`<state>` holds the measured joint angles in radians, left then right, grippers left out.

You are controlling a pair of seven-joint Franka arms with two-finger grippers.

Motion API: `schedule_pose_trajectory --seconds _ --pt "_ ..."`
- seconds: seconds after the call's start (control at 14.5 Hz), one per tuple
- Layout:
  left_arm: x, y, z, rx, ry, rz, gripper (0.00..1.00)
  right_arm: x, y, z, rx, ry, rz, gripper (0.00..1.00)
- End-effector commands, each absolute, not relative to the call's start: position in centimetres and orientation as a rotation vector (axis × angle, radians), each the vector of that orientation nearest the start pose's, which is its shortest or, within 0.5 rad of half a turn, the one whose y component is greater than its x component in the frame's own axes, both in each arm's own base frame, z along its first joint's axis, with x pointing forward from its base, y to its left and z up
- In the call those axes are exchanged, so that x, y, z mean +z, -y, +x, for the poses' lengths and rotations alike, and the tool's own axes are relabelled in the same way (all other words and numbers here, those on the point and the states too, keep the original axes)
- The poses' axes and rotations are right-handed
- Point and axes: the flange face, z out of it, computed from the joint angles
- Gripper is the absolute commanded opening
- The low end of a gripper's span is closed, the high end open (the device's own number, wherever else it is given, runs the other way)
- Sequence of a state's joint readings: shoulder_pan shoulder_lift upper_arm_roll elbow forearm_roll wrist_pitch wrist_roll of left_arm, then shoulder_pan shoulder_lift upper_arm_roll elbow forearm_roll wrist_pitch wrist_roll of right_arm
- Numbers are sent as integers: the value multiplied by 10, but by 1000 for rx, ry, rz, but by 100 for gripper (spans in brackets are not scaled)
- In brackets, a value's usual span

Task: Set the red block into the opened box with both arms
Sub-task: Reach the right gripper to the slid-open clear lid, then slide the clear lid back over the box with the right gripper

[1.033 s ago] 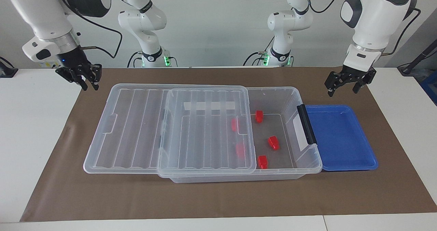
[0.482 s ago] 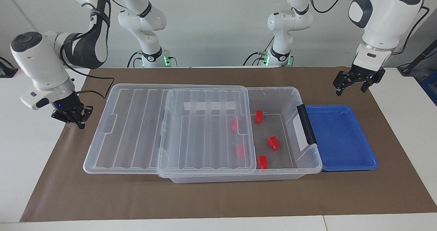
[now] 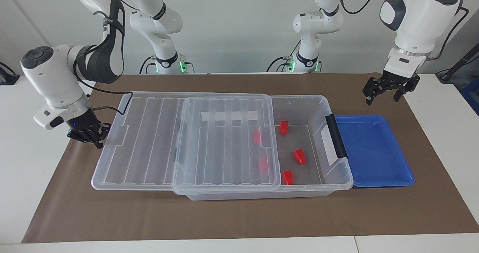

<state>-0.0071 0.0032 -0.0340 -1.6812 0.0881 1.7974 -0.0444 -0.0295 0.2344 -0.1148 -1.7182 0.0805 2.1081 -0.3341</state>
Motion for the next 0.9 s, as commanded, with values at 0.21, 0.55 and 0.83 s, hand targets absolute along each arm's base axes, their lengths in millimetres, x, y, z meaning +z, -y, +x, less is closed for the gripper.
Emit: schedule_pose_trajectory --seconds 0.21,0.55,0.83 --pt "598 10 569 -187 -15 -3070 100 466 39 644 -275 223 -3078 0" --pt "598 11 569 -189 -17 -3070 100 464 -10 642 -251 231 -3065 0" --pt "598 11 569 -189 -17 -3070 100 461 -53 638 -232 169 -3056 0"
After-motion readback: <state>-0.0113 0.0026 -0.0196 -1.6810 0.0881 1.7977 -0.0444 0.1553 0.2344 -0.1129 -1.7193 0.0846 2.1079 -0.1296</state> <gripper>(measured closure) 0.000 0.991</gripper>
